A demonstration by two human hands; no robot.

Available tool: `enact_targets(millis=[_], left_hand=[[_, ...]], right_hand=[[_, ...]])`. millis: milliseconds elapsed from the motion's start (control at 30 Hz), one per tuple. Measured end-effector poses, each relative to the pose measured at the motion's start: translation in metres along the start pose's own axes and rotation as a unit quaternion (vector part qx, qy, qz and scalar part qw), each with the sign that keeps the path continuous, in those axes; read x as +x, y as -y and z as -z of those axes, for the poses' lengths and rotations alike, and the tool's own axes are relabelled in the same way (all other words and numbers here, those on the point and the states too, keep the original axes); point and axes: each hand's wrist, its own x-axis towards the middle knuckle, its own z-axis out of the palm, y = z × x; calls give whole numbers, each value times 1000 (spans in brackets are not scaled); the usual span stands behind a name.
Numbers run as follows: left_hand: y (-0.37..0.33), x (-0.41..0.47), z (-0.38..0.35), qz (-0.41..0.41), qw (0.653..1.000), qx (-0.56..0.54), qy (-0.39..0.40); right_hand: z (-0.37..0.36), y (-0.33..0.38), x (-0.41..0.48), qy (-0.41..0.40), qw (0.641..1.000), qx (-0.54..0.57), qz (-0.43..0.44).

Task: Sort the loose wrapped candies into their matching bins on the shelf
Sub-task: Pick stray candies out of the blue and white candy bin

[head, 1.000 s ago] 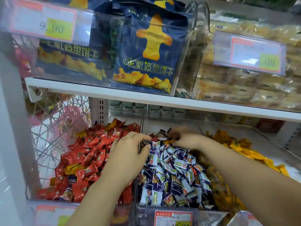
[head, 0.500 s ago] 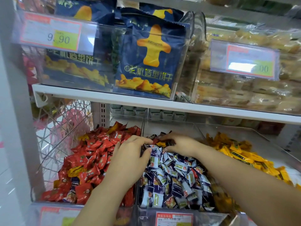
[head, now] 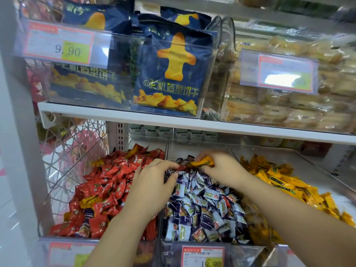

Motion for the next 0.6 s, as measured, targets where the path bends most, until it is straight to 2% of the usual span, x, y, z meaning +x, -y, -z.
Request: enact_targets(millis=[133,233,367,500,600], left_hand=[[-1,-2,2,-1,1000,7,-5],[-3,-4,3,0,1000,21,-10],[-5,-10,3,1,1000,27,-9],[-3,-12,5,0,1000,9,-17],[2,-9,10,6,1000,-12,-22]], right_hand=[[21,-11,-45,-169,982,61,-51],[38,-33,-74,-254,961,32,-109],[48,-48,-86,-200,968,-25,-149],[44,-23,-63,-171,981,-37,-88],[24,2,-34,-91,995,5,-40]])
